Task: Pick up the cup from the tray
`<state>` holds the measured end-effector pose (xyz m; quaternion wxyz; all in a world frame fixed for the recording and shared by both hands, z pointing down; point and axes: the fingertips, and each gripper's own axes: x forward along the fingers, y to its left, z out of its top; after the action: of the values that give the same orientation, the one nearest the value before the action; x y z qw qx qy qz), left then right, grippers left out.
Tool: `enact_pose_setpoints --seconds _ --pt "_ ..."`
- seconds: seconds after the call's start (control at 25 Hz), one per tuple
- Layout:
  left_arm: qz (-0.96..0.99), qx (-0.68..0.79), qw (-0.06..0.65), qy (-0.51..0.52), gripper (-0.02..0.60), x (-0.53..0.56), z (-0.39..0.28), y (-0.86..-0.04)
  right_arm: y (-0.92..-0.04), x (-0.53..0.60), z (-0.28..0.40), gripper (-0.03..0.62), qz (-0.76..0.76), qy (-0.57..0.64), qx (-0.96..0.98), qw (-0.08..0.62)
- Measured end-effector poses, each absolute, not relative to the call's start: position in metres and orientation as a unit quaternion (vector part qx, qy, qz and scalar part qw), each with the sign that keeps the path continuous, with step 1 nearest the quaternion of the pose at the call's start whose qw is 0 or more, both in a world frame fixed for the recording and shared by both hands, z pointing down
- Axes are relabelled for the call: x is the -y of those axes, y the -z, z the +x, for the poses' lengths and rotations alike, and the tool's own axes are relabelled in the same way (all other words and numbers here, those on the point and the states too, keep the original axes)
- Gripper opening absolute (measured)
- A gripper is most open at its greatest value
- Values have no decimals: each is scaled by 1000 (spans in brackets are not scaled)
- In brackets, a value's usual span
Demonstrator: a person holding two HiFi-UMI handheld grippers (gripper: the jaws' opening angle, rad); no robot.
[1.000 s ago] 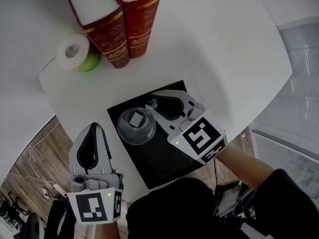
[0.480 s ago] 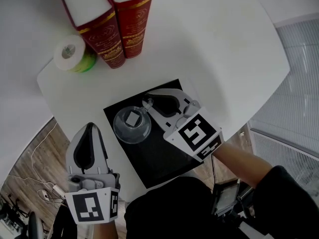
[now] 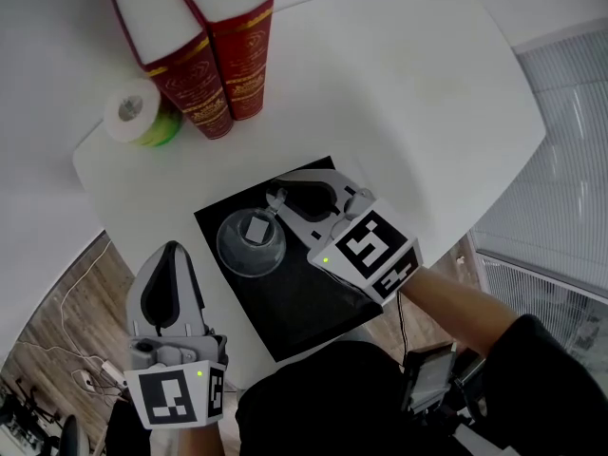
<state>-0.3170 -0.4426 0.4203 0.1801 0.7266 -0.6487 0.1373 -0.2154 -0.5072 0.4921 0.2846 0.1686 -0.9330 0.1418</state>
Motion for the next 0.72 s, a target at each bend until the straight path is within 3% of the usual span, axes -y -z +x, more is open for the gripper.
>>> enact_pose_setpoints --seconds 0.72 --pt "725 663 143 -120 3 422 -289 -380 -452 511 -178 48 194 -184 922 280"
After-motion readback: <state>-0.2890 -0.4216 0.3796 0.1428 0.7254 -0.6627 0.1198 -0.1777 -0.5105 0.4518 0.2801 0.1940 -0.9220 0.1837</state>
